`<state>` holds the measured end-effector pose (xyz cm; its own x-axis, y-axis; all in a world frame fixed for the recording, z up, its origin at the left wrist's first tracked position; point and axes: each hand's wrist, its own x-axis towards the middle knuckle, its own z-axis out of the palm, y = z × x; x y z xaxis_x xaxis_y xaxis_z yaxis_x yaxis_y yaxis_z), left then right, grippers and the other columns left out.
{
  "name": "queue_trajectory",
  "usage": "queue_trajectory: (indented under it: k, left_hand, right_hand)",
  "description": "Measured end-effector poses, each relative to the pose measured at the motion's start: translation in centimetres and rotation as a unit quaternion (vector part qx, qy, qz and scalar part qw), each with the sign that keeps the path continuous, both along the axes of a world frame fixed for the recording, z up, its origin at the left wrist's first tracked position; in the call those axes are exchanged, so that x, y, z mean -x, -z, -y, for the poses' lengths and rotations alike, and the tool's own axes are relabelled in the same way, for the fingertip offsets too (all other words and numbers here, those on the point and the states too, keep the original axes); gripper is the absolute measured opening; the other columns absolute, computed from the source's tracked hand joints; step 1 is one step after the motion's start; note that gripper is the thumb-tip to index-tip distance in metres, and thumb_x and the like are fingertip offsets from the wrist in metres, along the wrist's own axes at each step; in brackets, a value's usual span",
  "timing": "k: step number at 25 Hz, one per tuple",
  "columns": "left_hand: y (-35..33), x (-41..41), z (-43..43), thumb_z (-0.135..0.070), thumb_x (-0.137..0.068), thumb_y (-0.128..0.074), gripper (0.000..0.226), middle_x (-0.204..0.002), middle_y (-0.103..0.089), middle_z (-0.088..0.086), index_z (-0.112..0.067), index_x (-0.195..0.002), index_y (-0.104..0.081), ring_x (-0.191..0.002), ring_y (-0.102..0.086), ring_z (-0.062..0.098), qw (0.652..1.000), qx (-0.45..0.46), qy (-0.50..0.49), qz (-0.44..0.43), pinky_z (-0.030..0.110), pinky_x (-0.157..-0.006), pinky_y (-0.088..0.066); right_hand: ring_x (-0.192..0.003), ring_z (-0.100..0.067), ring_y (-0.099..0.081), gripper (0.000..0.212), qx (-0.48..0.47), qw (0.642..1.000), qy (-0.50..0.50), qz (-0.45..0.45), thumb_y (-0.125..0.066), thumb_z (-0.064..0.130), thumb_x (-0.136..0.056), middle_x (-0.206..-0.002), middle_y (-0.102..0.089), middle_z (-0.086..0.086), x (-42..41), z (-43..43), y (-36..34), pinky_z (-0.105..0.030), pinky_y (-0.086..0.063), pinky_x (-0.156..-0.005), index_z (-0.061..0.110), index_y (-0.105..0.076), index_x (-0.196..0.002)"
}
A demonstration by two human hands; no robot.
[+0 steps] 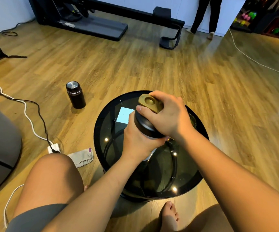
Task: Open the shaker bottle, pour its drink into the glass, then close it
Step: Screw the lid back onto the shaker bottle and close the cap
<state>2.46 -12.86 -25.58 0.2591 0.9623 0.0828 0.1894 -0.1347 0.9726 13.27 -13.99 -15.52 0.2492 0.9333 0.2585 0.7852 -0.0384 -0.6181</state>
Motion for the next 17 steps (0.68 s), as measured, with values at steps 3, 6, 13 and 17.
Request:
queue_trajectory:
  k: [3,6,13,17]
  left_hand:
    - [0.1,-0.1,-0.1,-0.058,-0.041,-0.09,0.09,-0.11,-0.067,-0.018,-0.058,-0.115,-0.039,-0.101,-0.067,-0.004,1.0,0.003,0.002,0.01,0.012,-0.074,-0.054]
    - [-0.1,0.0,0.2,-0.059,-0.043,-0.092,0.086,-0.113,-0.064,-0.019,-0.066,-0.108,-0.035,-0.104,-0.065,-0.004,1.0,-0.002,0.022,0.0,0.011,-0.079,-0.053]
    - [-2.2,2.9,-4.6,-0.015,-0.054,-0.103,0.095,-0.125,-0.068,-0.004,-0.021,-0.133,-0.05,-0.114,-0.067,-0.001,0.974,0.015,0.227,-0.013,0.015,-0.091,-0.053]
    - [-1.5,1.9,-3.3,-0.026,-0.048,-0.102,0.094,-0.12,-0.069,-0.006,-0.025,-0.127,-0.052,-0.109,-0.068,-0.002,0.985,0.01,0.173,0.012,0.013,-0.087,-0.054]
  right_hand:
    - [-0.087,-0.017,-0.066,0.035,-0.001,1.0,-0.004,0.005,-0.066,0.06,-0.079,-0.083,-0.071,0.011,-0.1,0.0,0.0,-0.046,-0.054,-0.082,0.03,-0.07,-0.096]
    - [-0.087,-0.016,-0.066,0.038,0.005,0.999,-0.032,0.001,-0.067,0.062,-0.077,-0.084,-0.072,0.011,-0.6,-0.2,0.0,-0.042,-0.053,-0.082,0.029,-0.071,-0.095]
    - [-0.08,-0.007,-0.065,0.037,0.047,0.99,-0.13,0.018,-0.064,0.059,-0.086,-0.083,-0.074,0.007,-1.5,-0.9,-0.9,-0.022,-0.046,-0.08,0.023,-0.072,-0.09]
    - [-0.076,-0.012,-0.066,0.041,-0.005,0.994,-0.109,0.017,-0.062,0.061,-0.083,-0.077,-0.072,0.005,-1.2,-1.0,-0.3,-0.04,-0.052,-0.075,0.021,-0.071,-0.085]
